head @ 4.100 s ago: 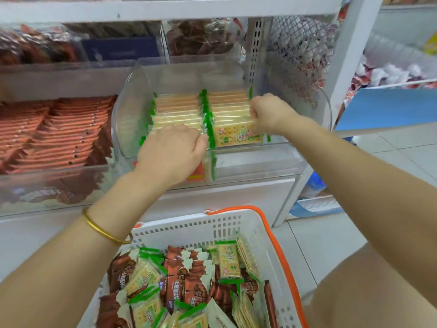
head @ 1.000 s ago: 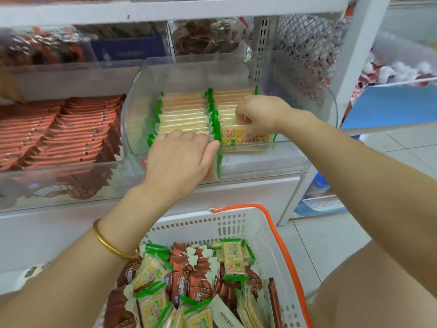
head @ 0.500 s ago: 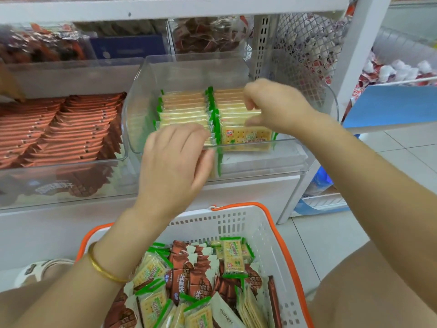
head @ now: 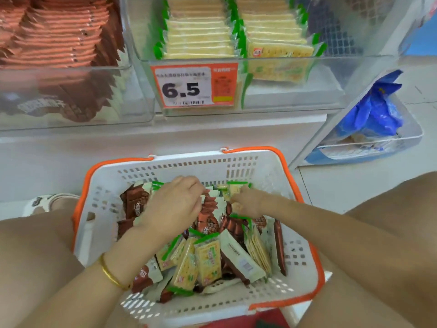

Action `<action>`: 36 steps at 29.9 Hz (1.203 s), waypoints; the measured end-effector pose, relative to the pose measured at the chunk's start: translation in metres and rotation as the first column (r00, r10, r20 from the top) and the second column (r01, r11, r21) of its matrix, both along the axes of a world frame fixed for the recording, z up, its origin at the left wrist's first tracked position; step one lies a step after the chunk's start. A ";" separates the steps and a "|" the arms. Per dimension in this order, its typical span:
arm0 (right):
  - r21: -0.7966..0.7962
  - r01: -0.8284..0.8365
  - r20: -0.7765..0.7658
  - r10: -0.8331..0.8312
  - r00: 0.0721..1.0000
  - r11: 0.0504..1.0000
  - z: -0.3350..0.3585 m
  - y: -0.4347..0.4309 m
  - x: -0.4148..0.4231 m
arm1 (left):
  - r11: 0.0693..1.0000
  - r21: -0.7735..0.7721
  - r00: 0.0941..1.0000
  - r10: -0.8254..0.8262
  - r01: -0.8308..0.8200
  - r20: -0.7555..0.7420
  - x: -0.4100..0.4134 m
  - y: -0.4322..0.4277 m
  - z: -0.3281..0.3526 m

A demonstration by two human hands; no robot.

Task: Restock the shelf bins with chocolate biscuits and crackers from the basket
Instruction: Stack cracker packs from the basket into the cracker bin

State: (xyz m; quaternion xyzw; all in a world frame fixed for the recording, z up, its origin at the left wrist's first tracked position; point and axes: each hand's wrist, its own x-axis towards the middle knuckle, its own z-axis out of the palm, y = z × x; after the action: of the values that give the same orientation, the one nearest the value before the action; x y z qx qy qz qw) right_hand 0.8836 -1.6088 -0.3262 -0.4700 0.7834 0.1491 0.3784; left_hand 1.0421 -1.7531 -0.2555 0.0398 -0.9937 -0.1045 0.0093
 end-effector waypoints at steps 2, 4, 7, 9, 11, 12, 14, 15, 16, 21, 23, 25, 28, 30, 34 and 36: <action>0.081 -0.045 -0.031 0.048 0.998 0.996 -0.038 0.001 0.007 | 1.000 0.024 1.000 -0.009 0.009 -0.011 -0.002 0.001 0.000; 0.141 -0.072 -0.101 0.087 0.991 0.987 -0.059 -0.001 0.012 | 0.999 0.043 1.000 -0.004 0.004 -0.012 -0.003 0.001 -0.001; 0.116 0.005 -0.127 0.010 0.992 0.993 -0.068 -0.003 0.014 | 0.997 0.072 1.000 0.010 -0.010 0.009 -0.005 0.001 -0.001; -0.013 0.201 -0.065 -0.202 0.977 0.979 -0.057 -0.005 0.013 | 0.995 0.099 1.000 0.019 -0.021 0.013 -0.007 0.002 0.000; -0.163 0.441 0.063 -0.436 0.898 0.883 -0.033 -0.007 0.010 | 0.988 0.143 0.998 0.044 -0.050 0.047 -0.009 0.003 -0.001; -0.207 0.553 0.153 -0.531 0.833 0.807 -0.017 -0.009 0.008 | 0.982 0.176 0.995 0.064 -0.076 0.072 -0.009 0.005 -0.001; -0.181 0.747 0.366 -0.661 0.655 0.640 0.022 -0.012 0.008 | 0.949 0.279 0.983 0.106 -0.144 0.148 -0.011 0.010 -0.001; -0.111 0.840 0.487 -0.707 0.512 0.532 0.042 -0.012 0.010 | 0.915 0.357 0.973 0.121 -0.187 0.198 -0.012 0.013 -0.001; -0.014 0.909 0.605 -0.721 0.339 0.416 0.062 -0.011 0.013 | 0.862 0.448 0.960 0.136 -0.236 0.246 -0.013 0.016 -0.001; 0.164 0.946 0.812 -0.583 0.031 0.279 0.115 -0.003 0.034 | 0.529 0.749 0.916 0.260 -0.399 0.305 -0.022 0.030 0.007; 0.167 0.937 0.832 -0.553 0.033 0.308 0.122 0.000 0.034 | 0.462 0.775 0.895 0.328 -0.431 0.302 -0.022 0.025 0.013; 0.099 0.936 0.829 -0.548 0.110 0.338 0.128 0.002 0.027 | 0.390 0.781 0.859 0.372 -0.488 0.352 -0.019 0.018 0.017; -0.317 0.855 0.651 -0.562 0.511 0.410 0.132 0.005 0.012 | 0.243 0.813 0.820 0.393 -0.528 0.415 -0.012 0.008 0.020; -0.544 0.662 0.434 -0.502 0.748 0.516 0.133 0.006 0.005 | 0.194 0.832 0.822 0.379 -0.519 0.425 -0.009 0.008 0.025; -0.557 0.536 0.388 -0.371 0.844 0.634 0.136 0.010 0.004 | 0.127 0.872 0.852 0.317 -0.473 0.416 -0.008 0.011 0.033; -0.518 0.491 0.412 -0.299 0.861 0.700 0.140 0.010 0.006 | 0.113 0.890 0.870 0.297 -0.441 0.393 -0.008 0.012 0.036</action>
State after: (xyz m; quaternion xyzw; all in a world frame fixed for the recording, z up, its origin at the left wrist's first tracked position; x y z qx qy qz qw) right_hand 0.8893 -1.5991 -0.1863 -0.4014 0.8058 -0.2680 0.3433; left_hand 1.0341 -1.7410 -0.2192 0.2879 -0.6651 -0.6872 -0.0496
